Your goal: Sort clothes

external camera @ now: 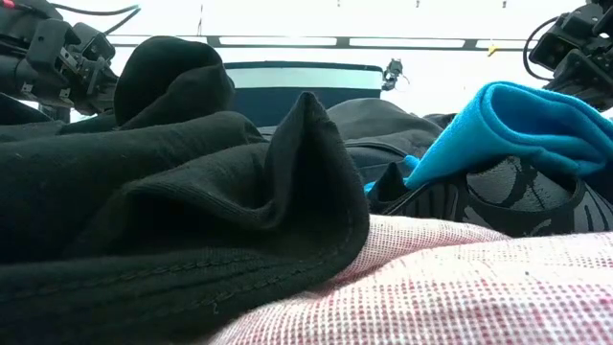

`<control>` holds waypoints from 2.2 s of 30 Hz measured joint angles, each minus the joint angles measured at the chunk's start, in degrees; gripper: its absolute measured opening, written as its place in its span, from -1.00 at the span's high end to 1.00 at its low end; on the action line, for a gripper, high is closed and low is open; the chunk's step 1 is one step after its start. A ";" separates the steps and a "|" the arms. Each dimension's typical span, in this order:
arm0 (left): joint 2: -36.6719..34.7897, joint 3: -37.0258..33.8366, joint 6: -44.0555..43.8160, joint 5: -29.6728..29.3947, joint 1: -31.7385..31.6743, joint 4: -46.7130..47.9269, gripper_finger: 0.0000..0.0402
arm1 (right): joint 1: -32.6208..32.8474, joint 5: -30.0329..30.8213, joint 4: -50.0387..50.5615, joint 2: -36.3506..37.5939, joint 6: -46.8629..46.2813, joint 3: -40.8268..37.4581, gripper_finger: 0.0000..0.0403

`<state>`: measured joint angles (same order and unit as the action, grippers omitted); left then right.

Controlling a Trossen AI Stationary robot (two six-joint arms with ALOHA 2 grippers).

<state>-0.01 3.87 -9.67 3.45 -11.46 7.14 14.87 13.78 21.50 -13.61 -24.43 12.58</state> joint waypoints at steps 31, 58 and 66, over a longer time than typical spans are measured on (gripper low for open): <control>0.00 0.00 0.00 0.00 0.00 0.00 0.96 | 0.00 -0.01 -0.01 0.01 0.00 0.00 0.56; 2.52 10.59 -1.05 2.15 0.02 4.91 0.96 | -0.01 -0.01 0.00 0.00 0.00 0.00 0.56; 13.40 27.60 -2.84 3.09 0.02 11.68 0.96 | -0.01 -0.02 0.00 0.00 0.00 0.00 0.56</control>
<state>13.39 31.47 -12.51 6.53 -11.44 18.82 14.86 13.76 21.50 -13.61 -24.43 12.58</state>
